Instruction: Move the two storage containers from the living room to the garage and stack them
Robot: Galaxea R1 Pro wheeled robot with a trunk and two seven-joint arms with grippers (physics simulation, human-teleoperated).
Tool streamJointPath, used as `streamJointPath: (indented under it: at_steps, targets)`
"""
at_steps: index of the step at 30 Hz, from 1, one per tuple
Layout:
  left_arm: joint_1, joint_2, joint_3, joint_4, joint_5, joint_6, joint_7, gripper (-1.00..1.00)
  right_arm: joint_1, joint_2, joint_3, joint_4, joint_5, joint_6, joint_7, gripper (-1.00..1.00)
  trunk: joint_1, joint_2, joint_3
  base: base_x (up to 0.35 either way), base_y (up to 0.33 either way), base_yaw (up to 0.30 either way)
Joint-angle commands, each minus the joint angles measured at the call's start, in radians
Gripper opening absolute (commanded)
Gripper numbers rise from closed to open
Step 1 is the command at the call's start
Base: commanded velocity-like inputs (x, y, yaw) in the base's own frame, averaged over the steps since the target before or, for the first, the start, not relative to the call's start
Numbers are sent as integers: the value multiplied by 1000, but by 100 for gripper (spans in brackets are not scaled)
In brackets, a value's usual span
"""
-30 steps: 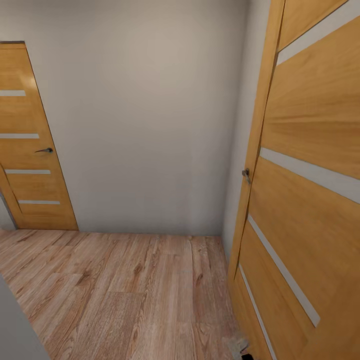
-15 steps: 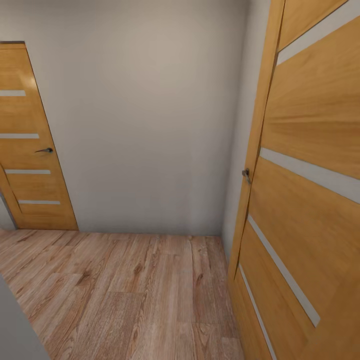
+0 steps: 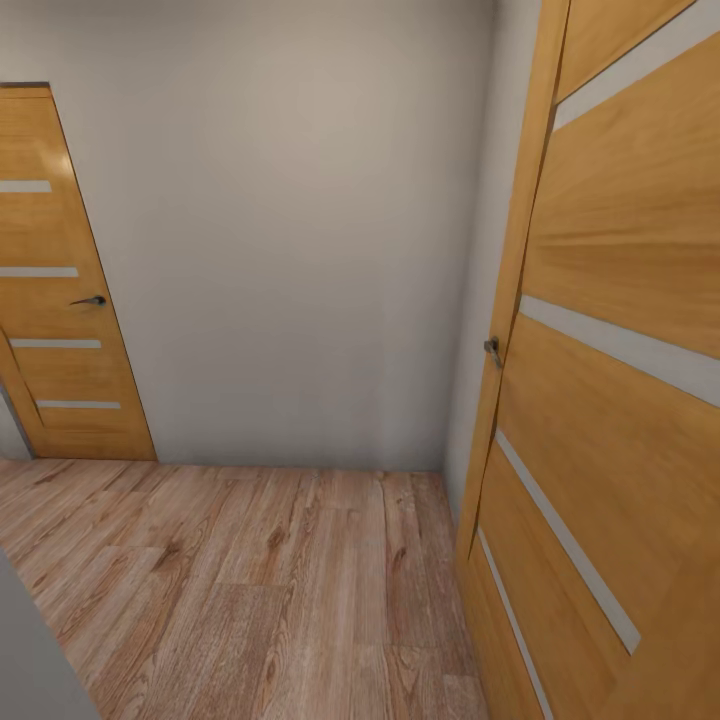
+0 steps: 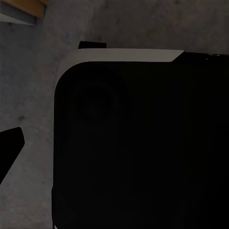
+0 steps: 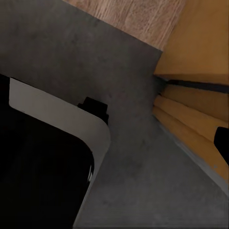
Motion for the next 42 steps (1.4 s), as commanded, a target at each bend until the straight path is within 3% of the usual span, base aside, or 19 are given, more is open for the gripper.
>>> streamJointPath:
  at_steps: [1,27,42]
  targets:
    - [-1,0,1,1,7,-3,-3,100,3,0,7,0,-11,-1,4,100,0,-1,-1,0,0,0]
    - [-1,0,1,1,7,-3,-3,100,38,0,-1,0,-13,12,-3,100,0,-1,-1,0,0,0]
    - [-1,0,0,1,7,-2,-5,100,37,2,3,0,-9,11,-8,100,0,-1,-1,132,0,44]
